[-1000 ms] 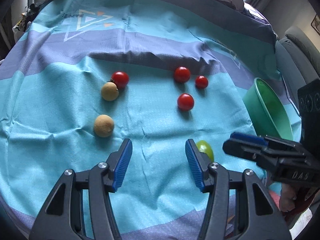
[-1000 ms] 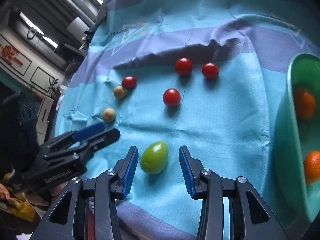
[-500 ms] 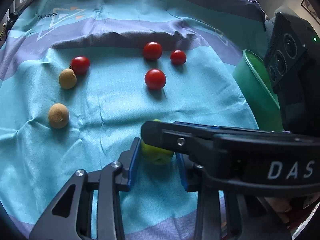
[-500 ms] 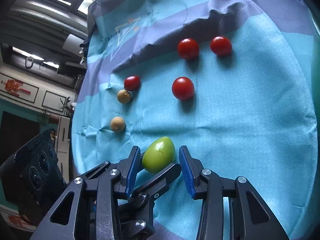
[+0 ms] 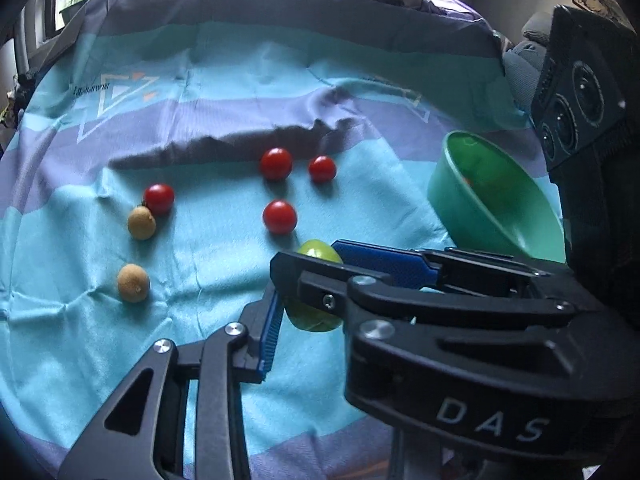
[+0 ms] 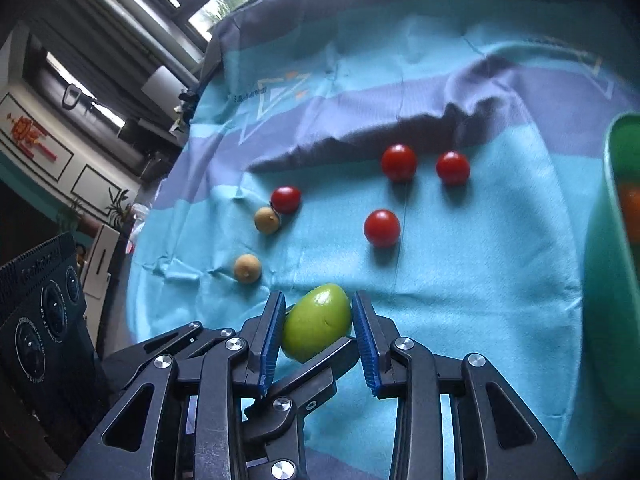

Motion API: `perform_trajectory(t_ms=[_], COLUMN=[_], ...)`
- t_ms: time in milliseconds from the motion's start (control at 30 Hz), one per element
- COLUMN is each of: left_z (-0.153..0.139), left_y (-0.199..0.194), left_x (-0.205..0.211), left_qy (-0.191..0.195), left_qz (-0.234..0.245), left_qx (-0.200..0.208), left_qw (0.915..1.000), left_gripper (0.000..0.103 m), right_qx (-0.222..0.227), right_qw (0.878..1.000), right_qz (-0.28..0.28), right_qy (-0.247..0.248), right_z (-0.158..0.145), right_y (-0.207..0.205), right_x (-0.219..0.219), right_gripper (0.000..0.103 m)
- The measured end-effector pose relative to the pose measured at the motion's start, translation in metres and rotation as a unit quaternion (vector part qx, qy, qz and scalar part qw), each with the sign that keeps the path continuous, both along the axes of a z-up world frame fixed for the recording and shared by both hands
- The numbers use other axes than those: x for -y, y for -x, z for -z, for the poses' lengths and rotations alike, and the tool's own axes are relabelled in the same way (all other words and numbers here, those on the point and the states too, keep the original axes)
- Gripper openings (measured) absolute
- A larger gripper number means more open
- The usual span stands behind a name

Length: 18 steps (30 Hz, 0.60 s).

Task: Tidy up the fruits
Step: 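Lift the green fruit with the right tool and carry it over the bowl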

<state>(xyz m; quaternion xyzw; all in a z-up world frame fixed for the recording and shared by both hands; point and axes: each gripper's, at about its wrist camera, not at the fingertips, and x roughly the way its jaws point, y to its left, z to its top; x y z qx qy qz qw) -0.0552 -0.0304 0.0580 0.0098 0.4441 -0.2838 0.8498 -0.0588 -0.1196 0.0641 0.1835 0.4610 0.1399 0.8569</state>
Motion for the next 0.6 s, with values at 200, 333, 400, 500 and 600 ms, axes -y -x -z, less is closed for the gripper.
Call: perform_trajectory(t_ms=[200,333,400,500,600], left_z=[-0.045,-0.06,-0.065,-0.07,-0.07], left_y=[0.019,0.024,0.025,0.027,0.028], left_x=[0.031,0.061,0.074,0.098,0.121], left_qy=[0.008,0.013,0.018,0.019,0.021], left_qz=[0.041,0.069,0.083,0.105,0.126], left_qx=[0.07,0.089,0.092,0.098,0.094], left_qw=[0.9967,0.9935,0.9921,0.9894,0.9873], left_gripper=[0.033,0.033,0.033,0.033,0.033], right_qx=[0.082,0.113,0.122,0.135,0.138], right_qw=[0.996,0.992,0.99,0.986,0.983], right_qz=[0.029,0.056,0.071,0.094,0.12], right_qy=[0.018,0.023,0.019,0.019,0.022], right_z=[-0.049,-0.066,-0.071,-0.077,-0.078], right_y=[0.028,0.044,0.051,0.061,0.069], right_x=[0.029,0.056,0.071,0.094,0.115], right_gripper=[0.037,0.037,0.037,0.037,0.037])
